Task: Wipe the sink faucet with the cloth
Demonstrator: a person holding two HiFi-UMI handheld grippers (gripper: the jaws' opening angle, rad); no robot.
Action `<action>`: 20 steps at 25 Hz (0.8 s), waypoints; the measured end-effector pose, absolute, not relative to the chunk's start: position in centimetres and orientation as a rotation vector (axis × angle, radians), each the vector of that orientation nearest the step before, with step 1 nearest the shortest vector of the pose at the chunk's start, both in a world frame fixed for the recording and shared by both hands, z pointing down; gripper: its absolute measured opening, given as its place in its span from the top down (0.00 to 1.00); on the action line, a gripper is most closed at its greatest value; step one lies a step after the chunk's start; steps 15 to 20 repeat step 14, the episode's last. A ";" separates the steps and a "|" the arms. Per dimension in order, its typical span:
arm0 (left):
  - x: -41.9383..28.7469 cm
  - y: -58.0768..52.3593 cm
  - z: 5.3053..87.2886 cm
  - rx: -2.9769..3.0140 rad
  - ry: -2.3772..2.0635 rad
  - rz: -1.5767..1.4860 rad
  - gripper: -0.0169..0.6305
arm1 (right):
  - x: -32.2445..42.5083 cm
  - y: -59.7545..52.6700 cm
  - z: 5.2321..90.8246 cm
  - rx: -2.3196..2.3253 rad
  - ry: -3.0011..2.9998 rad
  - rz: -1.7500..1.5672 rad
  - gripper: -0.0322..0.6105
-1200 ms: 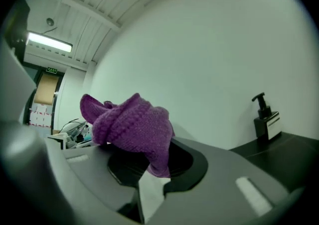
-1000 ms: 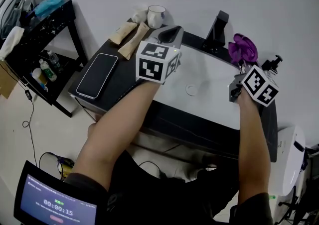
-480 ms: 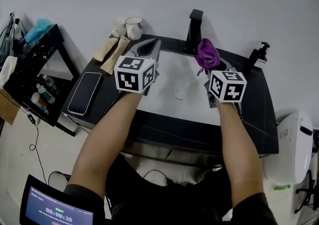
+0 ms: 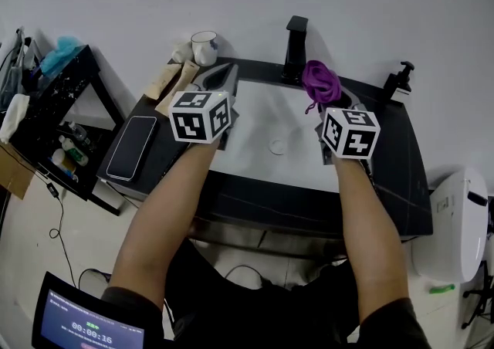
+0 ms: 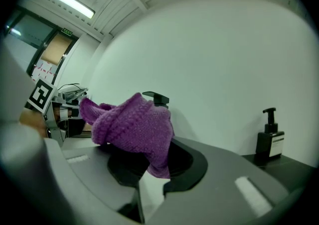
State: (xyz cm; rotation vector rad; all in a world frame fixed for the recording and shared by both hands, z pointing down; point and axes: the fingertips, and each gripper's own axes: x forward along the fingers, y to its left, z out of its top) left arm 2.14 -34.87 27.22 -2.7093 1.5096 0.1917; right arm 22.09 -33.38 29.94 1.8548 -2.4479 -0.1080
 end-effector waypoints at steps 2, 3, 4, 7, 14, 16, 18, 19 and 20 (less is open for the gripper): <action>2.5 -34.7 27.1 -2.695 1.488 0.168 0.95 | 22.1 -33.3 29.9 1.858 -2.446 -0.110 0.85; 2.6 -34.6 27.1 -2.688 1.478 0.155 0.95 | 22.1 -33.3 29.9 1.862 -2.445 -0.106 0.85; 2.7 -34.5 27.1 -2.683 1.471 0.143 0.95 | 22.0 -33.3 30.0 1.865 -2.444 -0.101 0.85; 2.8 -34.5 27.1 -2.680 1.467 0.129 0.95 | 22.0 -33.3 30.0 1.864 -2.444 -0.093 0.85; 2.9 -34.5 27.1 -2.676 1.461 0.117 0.95 | 21.9 -33.2 30.0 1.864 -2.437 -0.108 0.85; 2.9 -34.5 27.1 -2.676 1.461 0.117 0.95 | 21.9 -33.2 30.0 1.864 -2.437 -0.108 0.85; 2.9 -34.5 27.1 -2.676 1.461 0.117 0.95 | 21.9 -33.2 30.0 1.864 -2.437 -0.108 0.85; 2.9 -34.5 27.1 -2.676 1.461 0.117 0.95 | 21.9 -33.2 30.0 1.864 -2.437 -0.108 0.85; 2.9 -34.5 27.1 -2.676 1.461 0.117 0.95 | 21.9 -33.2 30.0 1.864 -2.437 -0.108 0.85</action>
